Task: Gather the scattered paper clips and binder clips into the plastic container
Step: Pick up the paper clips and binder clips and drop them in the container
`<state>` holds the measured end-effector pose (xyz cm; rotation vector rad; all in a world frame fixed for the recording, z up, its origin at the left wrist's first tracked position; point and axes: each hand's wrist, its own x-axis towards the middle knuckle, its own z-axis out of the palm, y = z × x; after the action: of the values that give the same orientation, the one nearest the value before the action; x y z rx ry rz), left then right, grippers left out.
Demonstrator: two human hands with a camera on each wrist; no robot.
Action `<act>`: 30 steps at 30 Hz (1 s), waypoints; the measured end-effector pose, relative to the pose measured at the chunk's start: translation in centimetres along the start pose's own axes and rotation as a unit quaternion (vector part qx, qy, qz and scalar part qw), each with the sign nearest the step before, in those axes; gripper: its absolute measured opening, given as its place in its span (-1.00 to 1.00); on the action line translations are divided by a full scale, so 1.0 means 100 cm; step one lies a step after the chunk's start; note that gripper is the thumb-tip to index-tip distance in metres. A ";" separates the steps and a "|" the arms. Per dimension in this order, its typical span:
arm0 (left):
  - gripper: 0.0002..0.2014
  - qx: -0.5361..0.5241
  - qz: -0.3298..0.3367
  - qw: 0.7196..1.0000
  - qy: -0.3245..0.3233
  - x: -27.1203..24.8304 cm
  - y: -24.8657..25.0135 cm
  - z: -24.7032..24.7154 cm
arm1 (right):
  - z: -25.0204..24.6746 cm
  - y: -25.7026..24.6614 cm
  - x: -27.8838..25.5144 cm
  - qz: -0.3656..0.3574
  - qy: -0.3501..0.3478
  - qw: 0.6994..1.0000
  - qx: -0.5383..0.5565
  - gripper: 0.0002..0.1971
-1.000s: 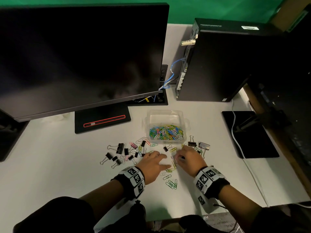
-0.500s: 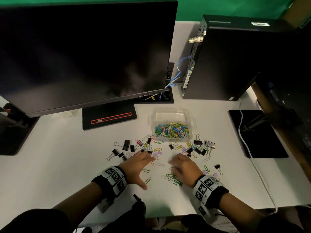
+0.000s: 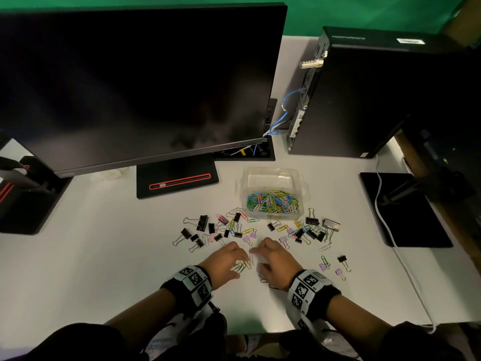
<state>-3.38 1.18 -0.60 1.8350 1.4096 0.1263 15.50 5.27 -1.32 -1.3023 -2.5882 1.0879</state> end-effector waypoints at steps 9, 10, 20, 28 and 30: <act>-0.23 0.047 -0.060 0.997 -0.019 -0.005 0.001 -0.009 | -0.027 0.028 -0.027 0.051 -0.055 0.997 0.017 -0.38; -0.25 0.048 -0.068 0.996 -0.021 -0.005 0.002 -0.009 | -0.030 0.032 -0.032 0.067 -0.074 0.995 0.010 -0.29; -0.22 -0.021 -0.077 0.996 -0.028 0.011 0.029 0.012 | -0.004 0.021 -0.024 0.059 -0.033 0.995 0.077 -0.29; -0.53 0.021 -0.090 0.996 0.012 0.021 0.033 0.016 | -0.008 0.010 -0.005 0.056 -0.022 0.997 0.046 -0.76; -0.67 0.027 -0.086 0.996 0.019 0.023 0.032 0.012 | -0.013 0.008 -0.002 0.053 -0.031 0.998 0.024 -0.84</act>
<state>0.57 2.31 -0.28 1.7529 1.6049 0.0360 16.62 6.15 -0.80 -1.4316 -2.5449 1.2188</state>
